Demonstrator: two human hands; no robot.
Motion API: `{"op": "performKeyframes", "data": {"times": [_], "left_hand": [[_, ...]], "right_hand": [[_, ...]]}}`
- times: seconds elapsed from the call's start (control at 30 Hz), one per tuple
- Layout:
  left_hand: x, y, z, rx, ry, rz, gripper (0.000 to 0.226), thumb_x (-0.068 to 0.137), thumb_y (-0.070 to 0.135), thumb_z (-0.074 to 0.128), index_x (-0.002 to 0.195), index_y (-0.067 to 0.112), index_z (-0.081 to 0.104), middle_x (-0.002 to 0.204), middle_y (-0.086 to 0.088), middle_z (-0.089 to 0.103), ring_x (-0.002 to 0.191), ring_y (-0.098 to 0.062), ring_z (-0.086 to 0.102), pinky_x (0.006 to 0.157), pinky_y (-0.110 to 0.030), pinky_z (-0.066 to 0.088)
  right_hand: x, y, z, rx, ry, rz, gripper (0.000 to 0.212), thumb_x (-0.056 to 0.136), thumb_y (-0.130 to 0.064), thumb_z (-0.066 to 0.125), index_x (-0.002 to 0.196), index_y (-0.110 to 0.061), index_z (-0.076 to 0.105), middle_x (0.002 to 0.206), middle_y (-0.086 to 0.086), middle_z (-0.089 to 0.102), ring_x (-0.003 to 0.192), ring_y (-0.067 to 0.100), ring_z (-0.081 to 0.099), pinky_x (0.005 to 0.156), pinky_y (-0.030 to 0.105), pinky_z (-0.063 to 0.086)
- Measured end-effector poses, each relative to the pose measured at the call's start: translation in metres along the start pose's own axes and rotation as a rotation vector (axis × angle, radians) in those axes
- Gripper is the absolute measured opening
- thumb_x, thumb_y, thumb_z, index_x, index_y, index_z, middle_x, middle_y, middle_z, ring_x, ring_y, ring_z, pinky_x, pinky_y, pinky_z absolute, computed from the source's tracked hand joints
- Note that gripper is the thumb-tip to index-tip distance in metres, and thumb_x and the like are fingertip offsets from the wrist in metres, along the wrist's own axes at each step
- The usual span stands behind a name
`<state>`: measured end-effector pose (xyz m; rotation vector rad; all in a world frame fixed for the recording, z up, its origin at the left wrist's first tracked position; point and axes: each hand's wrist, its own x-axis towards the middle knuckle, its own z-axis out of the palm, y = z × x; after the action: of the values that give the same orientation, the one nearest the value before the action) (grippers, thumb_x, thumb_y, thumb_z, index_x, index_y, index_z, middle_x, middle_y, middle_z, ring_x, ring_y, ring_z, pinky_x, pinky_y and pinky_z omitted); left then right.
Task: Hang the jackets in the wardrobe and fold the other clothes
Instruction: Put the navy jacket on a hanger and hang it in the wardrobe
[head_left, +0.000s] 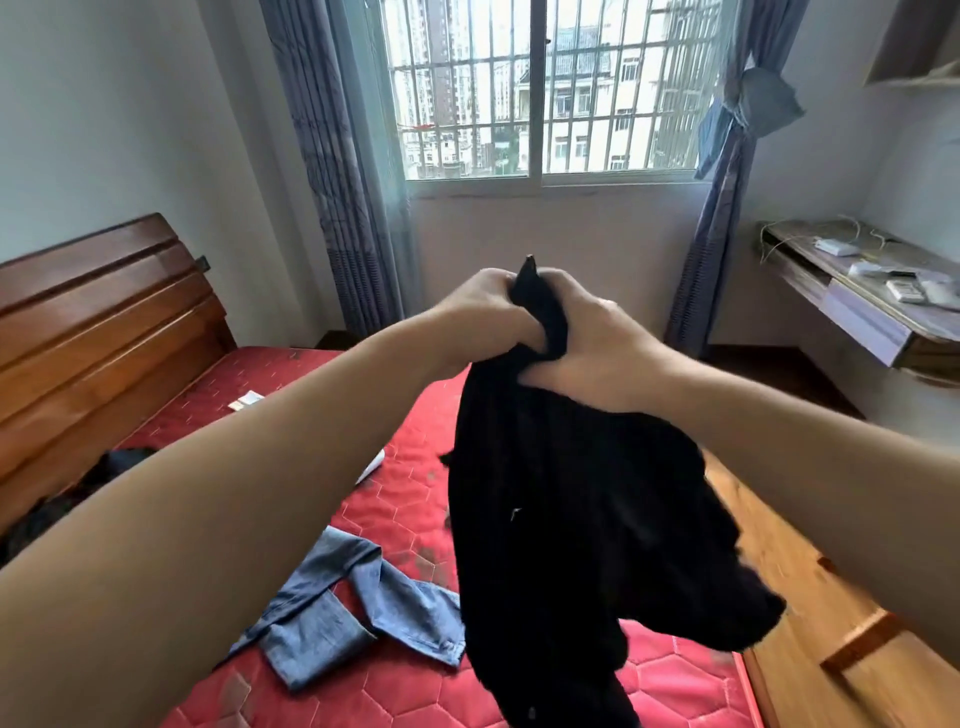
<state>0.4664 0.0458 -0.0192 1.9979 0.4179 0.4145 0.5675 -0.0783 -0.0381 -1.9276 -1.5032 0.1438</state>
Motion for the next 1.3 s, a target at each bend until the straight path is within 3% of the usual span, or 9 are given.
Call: {"op": "performKeyframes", "data": {"times": [0.17,0.4,0.5,0.67,0.83,0.93,1.03,1.13,1.3], "left_hand": [[-0.007,-0.036,0.009,-0.337,0.004,-0.008,0.041,0.077,-0.002,0.077,0.113,0.01,0.062,0.096,-0.006,0.069,0.089,-0.02,0.068,0.081,-0.033,0.058],[-0.024,-0.088,0.047,-0.297,-0.053,-0.263,0.034,0.093,0.032,0.064,0.116,0.007,0.068,0.105,-0.006,0.073,0.092,-0.019,0.069,0.086,-0.034,0.057],[-0.025,-0.089,0.055,-0.508,-0.118,-0.316,0.035,0.099,0.028,0.052,0.122,0.004,0.064,0.115,-0.011,0.07,0.102,-0.024,0.066,0.093,-0.036,0.054],[-0.009,-0.066,0.049,-0.637,0.027,-0.303,0.025,0.1,0.027,0.051,0.098,0.01,0.07,0.091,-0.005,0.075,0.077,-0.016,0.071,0.068,-0.027,0.057],[0.006,-0.029,0.032,-0.542,0.039,-0.256,0.02,0.097,0.016,0.056,0.086,0.006,0.069,0.078,-0.007,0.073,0.064,-0.015,0.069,0.06,-0.025,0.057],[0.008,-0.02,0.035,-0.413,0.013,-0.302,0.016,0.094,0.01,0.059,0.084,0.005,0.069,0.078,-0.01,0.071,0.06,-0.017,0.069,0.054,-0.025,0.057],[0.01,-0.018,0.042,-0.381,0.018,-0.357,0.012,0.093,0.01,0.06,0.092,0.001,0.069,0.084,-0.014,0.07,0.064,-0.02,0.068,0.055,-0.026,0.056],[0.011,-0.015,0.053,-0.329,-0.012,-0.355,0.014,0.092,0.01,0.062,0.098,-0.001,0.067,0.088,-0.017,0.068,0.069,-0.024,0.067,0.066,-0.031,0.057],[0.003,-0.017,0.051,-0.274,-0.018,-0.319,0.013,0.092,0.009,0.062,0.085,0.004,0.072,0.083,-0.014,0.07,0.072,-0.024,0.067,0.076,-0.037,0.058]], "right_hand": [[0.004,0.009,-0.035,0.151,-0.212,0.186,0.026,0.076,-0.018,0.078,0.102,-0.016,0.073,0.095,0.011,0.074,0.089,0.027,0.071,0.084,0.045,0.058],[0.002,0.019,-0.061,0.723,0.043,0.388,0.019,0.088,-0.011,0.064,0.102,0.0,0.07,0.099,0.017,0.074,0.09,0.031,0.071,0.078,0.037,0.06],[0.001,0.02,-0.069,0.868,0.085,0.463,0.019,0.089,-0.023,0.063,0.094,-0.006,0.071,0.091,0.008,0.075,0.081,0.022,0.071,0.073,0.029,0.057],[-0.014,0.053,-0.079,0.494,0.182,0.57,0.036,0.08,-0.043,0.075,0.091,-0.009,0.074,0.085,0.007,0.076,0.078,0.024,0.074,0.075,0.034,0.057],[-0.035,0.091,-0.061,0.203,0.085,0.759,0.027,0.091,-0.034,0.064,0.086,-0.007,0.066,0.077,0.007,0.066,0.061,0.017,0.06,0.047,0.02,0.044],[-0.043,0.105,-0.043,-0.065,0.031,0.658,0.038,0.088,-0.027,0.064,0.122,-0.014,0.053,0.107,0.01,0.064,0.091,0.027,0.062,0.076,0.032,0.049],[-0.056,0.099,-0.027,-0.381,0.091,0.397,0.061,0.085,-0.033,0.063,0.138,-0.034,0.034,0.127,0.005,0.048,0.103,0.033,0.058,0.082,0.038,0.047],[-0.062,0.086,0.0,-0.24,0.069,-0.035,0.05,0.079,-0.034,0.058,0.128,-0.028,0.054,0.121,-0.002,0.061,0.106,0.023,0.061,0.09,0.039,0.05],[-0.059,0.079,0.038,0.13,-0.088,0.126,0.06,0.081,-0.031,0.064,0.138,-0.035,0.044,0.131,-0.013,0.058,0.124,0.008,0.052,0.105,0.036,0.042]]}}
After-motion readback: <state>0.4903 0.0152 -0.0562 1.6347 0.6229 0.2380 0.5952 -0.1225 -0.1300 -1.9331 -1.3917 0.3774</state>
